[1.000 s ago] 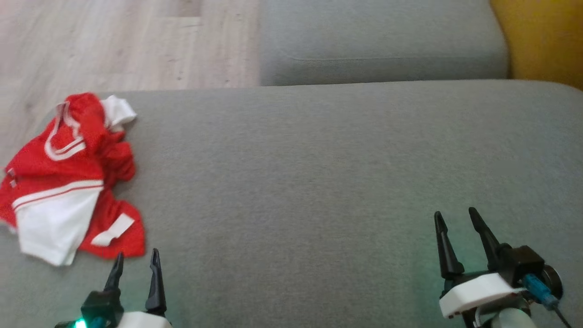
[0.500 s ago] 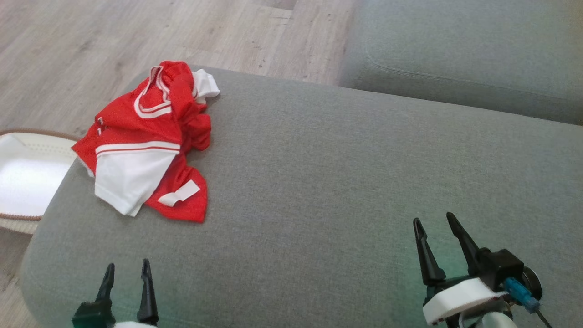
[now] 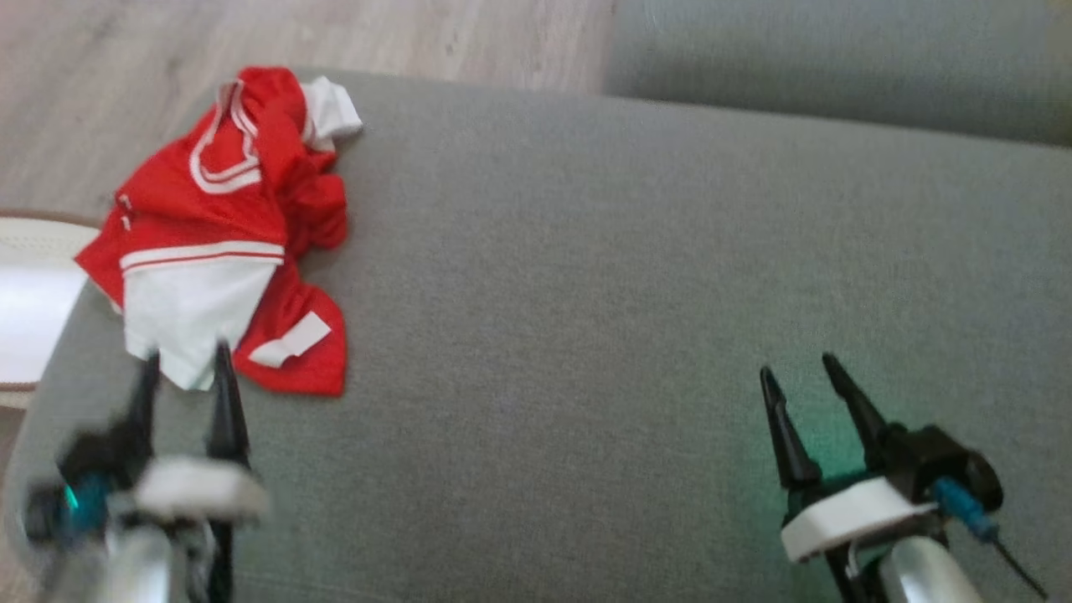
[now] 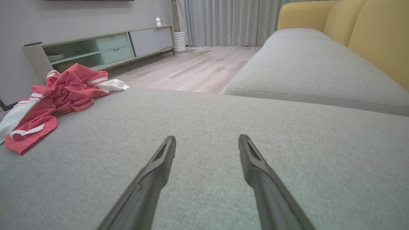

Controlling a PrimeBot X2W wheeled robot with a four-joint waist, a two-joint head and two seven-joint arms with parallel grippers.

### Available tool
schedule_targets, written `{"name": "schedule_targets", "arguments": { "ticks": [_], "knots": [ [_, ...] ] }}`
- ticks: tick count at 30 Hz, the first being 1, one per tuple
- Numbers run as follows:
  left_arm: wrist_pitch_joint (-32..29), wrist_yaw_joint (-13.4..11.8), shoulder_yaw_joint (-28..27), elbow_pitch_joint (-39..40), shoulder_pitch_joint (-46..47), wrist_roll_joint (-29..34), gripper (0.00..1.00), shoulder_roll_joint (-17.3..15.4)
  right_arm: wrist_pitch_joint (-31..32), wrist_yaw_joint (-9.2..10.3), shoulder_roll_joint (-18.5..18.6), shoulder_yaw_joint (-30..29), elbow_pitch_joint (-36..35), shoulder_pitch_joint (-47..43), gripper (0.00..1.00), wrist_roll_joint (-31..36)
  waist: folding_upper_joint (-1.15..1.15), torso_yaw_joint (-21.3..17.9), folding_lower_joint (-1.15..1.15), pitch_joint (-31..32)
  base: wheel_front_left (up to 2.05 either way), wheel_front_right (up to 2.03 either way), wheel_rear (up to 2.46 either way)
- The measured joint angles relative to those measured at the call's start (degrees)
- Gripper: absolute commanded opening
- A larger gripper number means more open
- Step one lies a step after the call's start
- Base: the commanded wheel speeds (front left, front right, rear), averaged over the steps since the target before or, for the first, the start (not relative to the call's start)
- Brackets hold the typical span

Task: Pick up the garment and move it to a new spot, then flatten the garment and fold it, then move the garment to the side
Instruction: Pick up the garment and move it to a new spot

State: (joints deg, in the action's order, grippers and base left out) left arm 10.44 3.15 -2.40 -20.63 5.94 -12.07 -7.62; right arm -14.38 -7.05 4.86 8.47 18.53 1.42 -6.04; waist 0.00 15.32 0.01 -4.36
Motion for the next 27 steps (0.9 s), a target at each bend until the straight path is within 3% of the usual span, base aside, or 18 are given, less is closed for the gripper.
{"name": "schedule_targets", "arguments": {
  "ticks": [6,12,22,27],
  "knots": [
    [-10.14,1.52,-0.6,2.56,13.17,-1.66,1.0,-4.66,0.0,0.0,2.6,0.62,-0.9,4.18,1.0,0.05,0.0,-1.73,0.01,-5.85,0.0,0.0,0.0],
    [-16.99,2.37,-0.97,-5.22,25.86,-3.16,1.0,-8.44,0.0,0.0,5.11,2.08,-1.83,6.63,1.0,0.27,0.0,-3.41,0.01,-11.73,0.0,0.0,0.0],
    [-20.04,3.39,0.76,-22.63,40.28,-4.67,1.0,-9.32,0.0,0.0,9.61,2.99,-5.26,7.48,1.0,0.59,0.0,-5.95,0.01,-19.63,0.0,0.0,0.0],
    [-19.92,1.82,1.51,-30.72,43.36,-3.52,1.0,-10.56,-0.3,0.0,10.23,2.92,-7.56,7.78,1.0,0.65,0.0,-7.35,0.01,-22.32,0.0,0.0,0.0]
  ]
}}
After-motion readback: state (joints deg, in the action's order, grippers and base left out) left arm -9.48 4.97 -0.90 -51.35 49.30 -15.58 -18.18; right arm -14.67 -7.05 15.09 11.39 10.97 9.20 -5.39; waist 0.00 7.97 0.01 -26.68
